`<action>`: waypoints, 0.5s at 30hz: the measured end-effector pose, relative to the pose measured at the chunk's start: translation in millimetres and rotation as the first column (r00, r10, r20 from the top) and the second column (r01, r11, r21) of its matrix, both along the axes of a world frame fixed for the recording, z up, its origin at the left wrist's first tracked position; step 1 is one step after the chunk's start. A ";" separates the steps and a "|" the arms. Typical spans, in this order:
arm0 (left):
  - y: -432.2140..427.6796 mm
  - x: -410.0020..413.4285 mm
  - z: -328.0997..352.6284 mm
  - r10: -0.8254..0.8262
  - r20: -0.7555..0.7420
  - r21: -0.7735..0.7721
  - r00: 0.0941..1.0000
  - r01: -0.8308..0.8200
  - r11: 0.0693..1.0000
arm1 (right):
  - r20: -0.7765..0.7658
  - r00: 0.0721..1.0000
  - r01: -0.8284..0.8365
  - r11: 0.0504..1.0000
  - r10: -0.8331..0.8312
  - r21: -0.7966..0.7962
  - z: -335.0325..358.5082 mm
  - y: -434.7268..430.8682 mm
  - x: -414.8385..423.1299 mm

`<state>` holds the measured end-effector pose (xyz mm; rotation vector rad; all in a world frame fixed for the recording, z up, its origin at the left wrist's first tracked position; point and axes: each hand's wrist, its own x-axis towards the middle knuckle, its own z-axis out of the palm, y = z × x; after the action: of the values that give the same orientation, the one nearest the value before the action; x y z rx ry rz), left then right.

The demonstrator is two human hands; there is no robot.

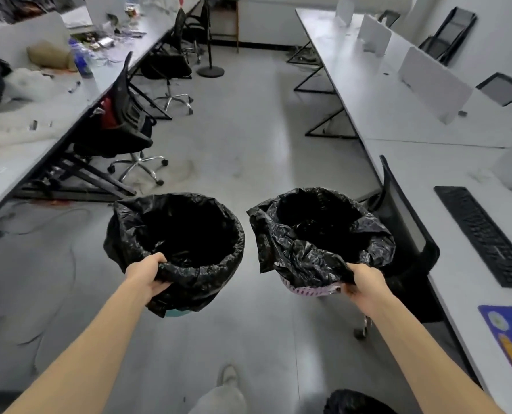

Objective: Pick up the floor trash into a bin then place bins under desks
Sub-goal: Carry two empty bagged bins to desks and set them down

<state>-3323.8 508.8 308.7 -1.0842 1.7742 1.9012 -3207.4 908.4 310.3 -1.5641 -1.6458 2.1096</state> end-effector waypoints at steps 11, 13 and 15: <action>163.8 -346.5 11.8 -0.153 0.021 -0.028 0.988 0.153 0.988 | 0.003 0.992 0.128 0.992 -0.128 -0.021 -3.6 137.8 -285.9; 193.3 -391.8 12.8 -0.157 0.012 -0.032 0.987 0.158 0.987 | 0.013 0.989 0.146 0.989 -0.145 -0.011 -11.7 157.9 -331.3; 228.3 -456.9 6.7 -0.152 0.016 -0.048 0.988 0.152 0.987 | 0.022 0.991 0.132 0.991 -0.131 -0.027 -24.0 191.9 -400.3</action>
<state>-3780.7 737.2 315.4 -0.9448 1.8492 1.7667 -3607.7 1100.2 286.3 -1.6578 -1.4802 2.0660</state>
